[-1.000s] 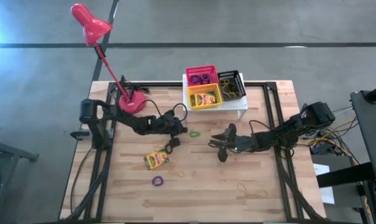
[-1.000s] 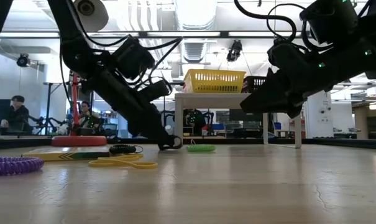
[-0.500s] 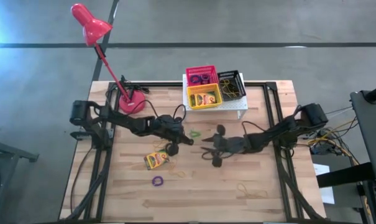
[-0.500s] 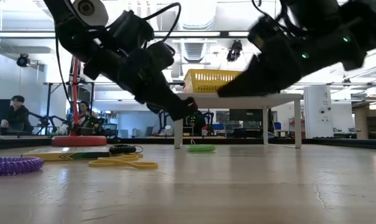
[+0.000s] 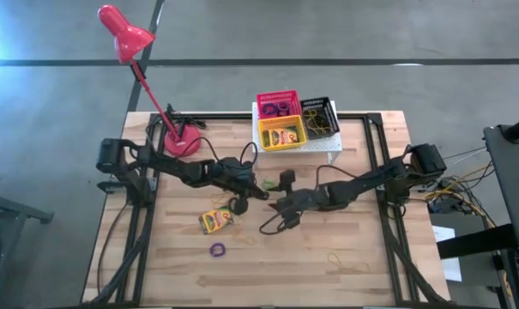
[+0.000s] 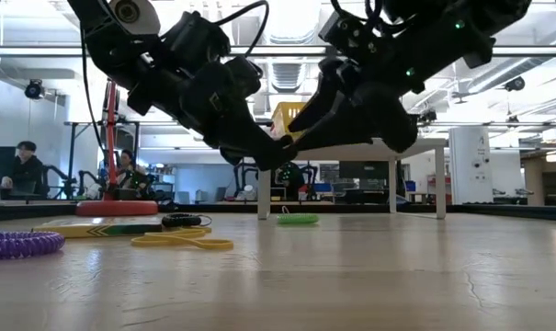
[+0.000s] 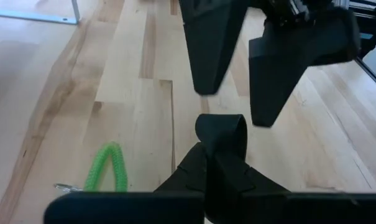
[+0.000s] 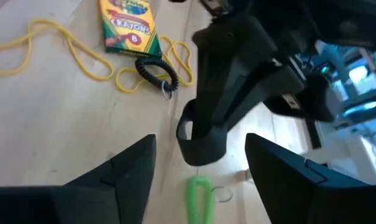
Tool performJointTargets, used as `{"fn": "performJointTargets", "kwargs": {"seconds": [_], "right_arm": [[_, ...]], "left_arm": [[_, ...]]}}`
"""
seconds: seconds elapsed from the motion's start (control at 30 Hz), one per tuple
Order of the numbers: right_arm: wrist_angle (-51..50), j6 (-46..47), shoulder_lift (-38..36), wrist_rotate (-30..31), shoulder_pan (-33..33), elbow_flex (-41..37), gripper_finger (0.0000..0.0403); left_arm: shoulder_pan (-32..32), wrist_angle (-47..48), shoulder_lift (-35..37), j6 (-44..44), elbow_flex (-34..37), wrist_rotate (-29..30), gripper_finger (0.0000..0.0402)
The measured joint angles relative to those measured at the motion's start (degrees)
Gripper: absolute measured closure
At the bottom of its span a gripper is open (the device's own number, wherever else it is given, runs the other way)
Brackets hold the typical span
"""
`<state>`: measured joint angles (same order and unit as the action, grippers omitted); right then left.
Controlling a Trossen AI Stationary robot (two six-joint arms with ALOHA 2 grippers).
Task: Pick & Place Office Desk Supplies
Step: Put the black rubber band into the black bin on the shelf
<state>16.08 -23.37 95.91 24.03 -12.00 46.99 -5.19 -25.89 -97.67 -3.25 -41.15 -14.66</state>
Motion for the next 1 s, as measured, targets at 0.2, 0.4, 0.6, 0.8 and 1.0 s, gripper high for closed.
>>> {"fn": "performJointTargets", "kwargs": {"seconds": [0.2,0.4,0.6,0.8,1.0], "right_arm": [[0.0,-5.6,4.6,5.4,0.0,2.5,0.0181],[-1.2,-5.7,7.3,6.2,-0.1,5.0,0.0239],[-2.3,-4.6,6.8,5.9,-0.4,5.6,0.0322],[-9.4,3.2,6.0,-1.7,-0.5,5.6,0.0383],[-21.2,14.8,4.2,-9.6,-0.5,6.6,0.0392]], "left_arm": [[0.0,0.0,0.0,-0.2,0.0,0.0,0.0391],[0.0,0.1,0.0,-0.2,0.1,0.0,0.0391],[-0.1,0.3,0.0,-1.2,0.2,0.1,0.0389],[-1.0,2.4,0.0,-3.3,0.2,-0.2,0.032],[-2.2,1.6,0.3,-3.1,-0.7,-0.2,0.0222]]}}
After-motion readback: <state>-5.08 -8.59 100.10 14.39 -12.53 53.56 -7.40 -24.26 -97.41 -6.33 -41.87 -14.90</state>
